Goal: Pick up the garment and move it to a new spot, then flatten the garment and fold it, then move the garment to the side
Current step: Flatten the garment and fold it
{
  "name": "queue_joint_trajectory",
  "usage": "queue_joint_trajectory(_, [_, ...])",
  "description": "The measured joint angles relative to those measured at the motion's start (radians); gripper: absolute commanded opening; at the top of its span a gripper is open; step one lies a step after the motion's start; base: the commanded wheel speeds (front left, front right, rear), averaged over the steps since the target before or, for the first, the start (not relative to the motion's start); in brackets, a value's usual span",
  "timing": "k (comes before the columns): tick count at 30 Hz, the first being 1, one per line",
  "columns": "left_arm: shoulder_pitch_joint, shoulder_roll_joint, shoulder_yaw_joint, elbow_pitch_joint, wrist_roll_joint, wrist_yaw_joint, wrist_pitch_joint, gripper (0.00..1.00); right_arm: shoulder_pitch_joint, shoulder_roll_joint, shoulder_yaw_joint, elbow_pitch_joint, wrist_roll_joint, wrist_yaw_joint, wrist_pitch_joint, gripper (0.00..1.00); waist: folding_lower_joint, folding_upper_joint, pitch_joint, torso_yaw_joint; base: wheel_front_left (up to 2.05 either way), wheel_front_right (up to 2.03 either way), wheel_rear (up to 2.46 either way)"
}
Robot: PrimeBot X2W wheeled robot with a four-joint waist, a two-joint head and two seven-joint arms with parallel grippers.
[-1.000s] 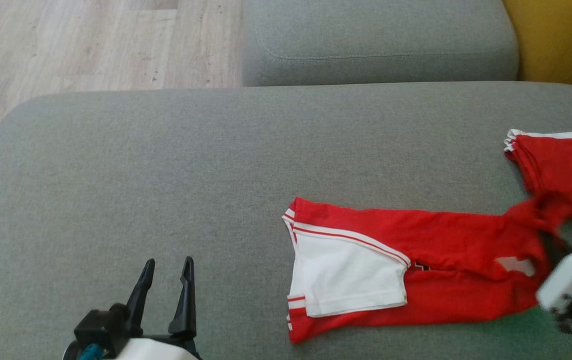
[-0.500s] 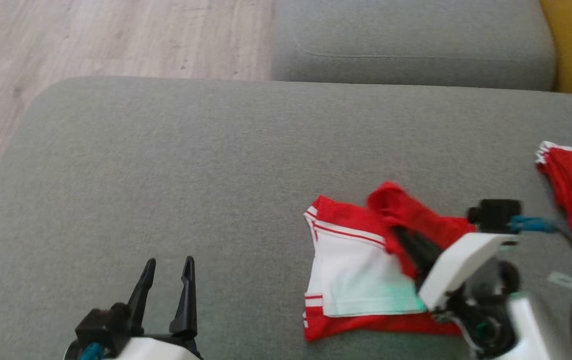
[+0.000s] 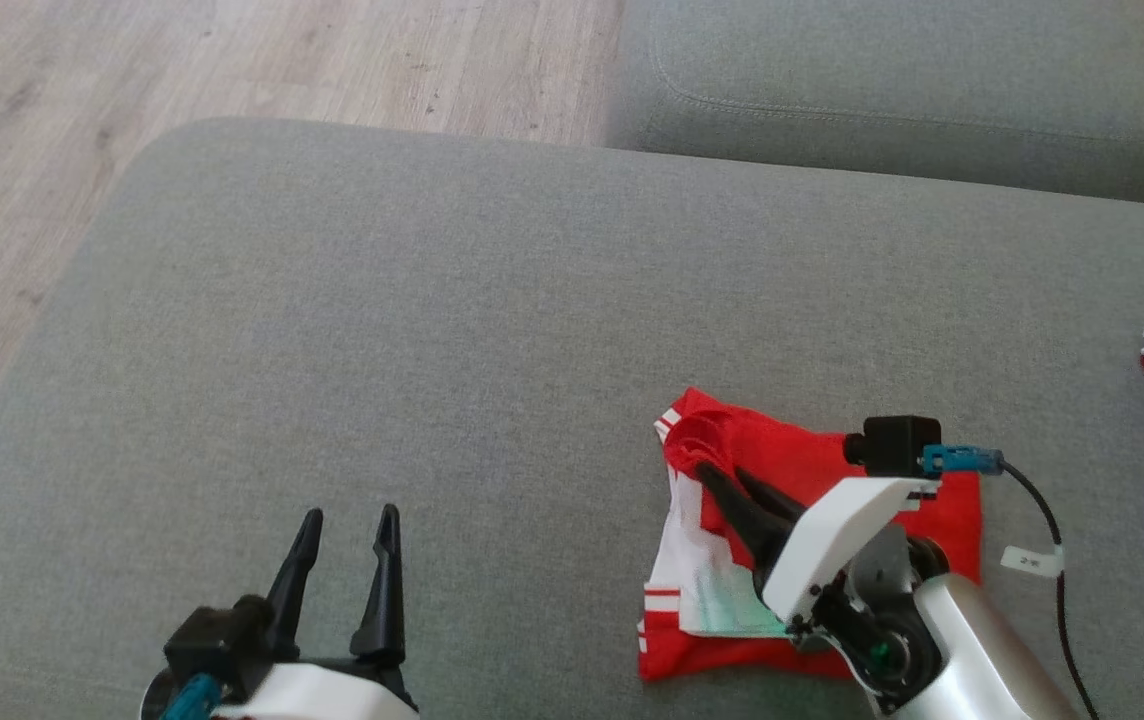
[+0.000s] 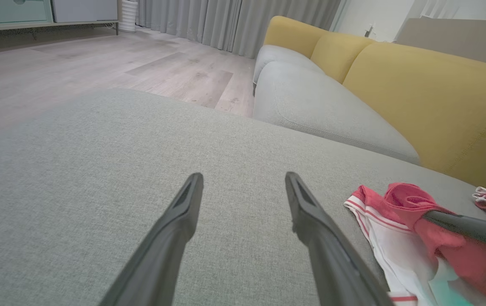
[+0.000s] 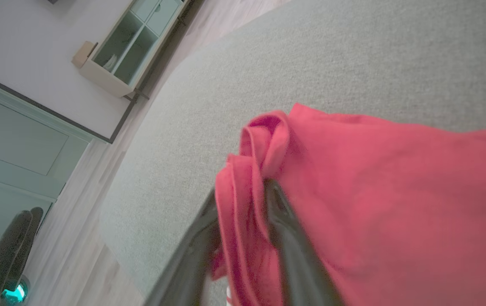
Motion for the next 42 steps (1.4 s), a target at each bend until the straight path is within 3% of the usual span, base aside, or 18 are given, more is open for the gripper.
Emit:
queue_joint_trajectory(6, [0.0,-0.003,0.0,0.008,0.0,-0.001,-0.004,1.0,-0.044,0.0,0.028,0.029,0.04,0.0,-0.081,1.0,0.0,0.0,0.008,-0.013,0.0,0.0,0.0])
queue_joint_trajectory(9, [-0.006,-0.01,-0.005,0.013,0.0,-0.006,-0.004,1.0,-0.072,0.0,-0.024,0.03,-0.021,0.0,-0.15,1.0,0.0,0.0,0.013,-0.031,0.0,0.0,0.0])
queue_joint_trajectory(15, [-0.047,-0.031,-0.006,0.036,0.0,-0.01,-0.004,1.0,-0.087,0.0,-0.177,-0.017,-0.322,0.0,-0.221,1.0,0.0,0.0,0.015,-0.058,0.0,0.0,0.0])
queue_joint_trajectory(22, [-0.076,-0.053,-0.004,0.076,-0.003,-0.027,-0.019,1.0,-0.002,0.0,-0.315,-0.155,-0.519,0.0,-0.264,1.0,0.0,0.0,-0.013,-0.076,0.0,0.0,0.0])
queue_joint_trajectory(31, [-0.06,-0.06,0.027,0.132,-0.014,-0.029,-0.044,1.0,0.276,0.004,-0.453,-0.288,-0.561,0.0,-0.339,1.0,-0.0001,0.0,-0.063,-0.1,0.0,0.0,0.0])
queue_joint_trajectory(42, [0.047,-0.039,0.03,0.188,-0.012,-0.036,-0.053,1.0,0.376,0.008,-0.427,-0.266,-0.559,0.0,-0.424,1.0,-0.0001,0.0,-0.096,-0.126,0.0,0.0,0.0])
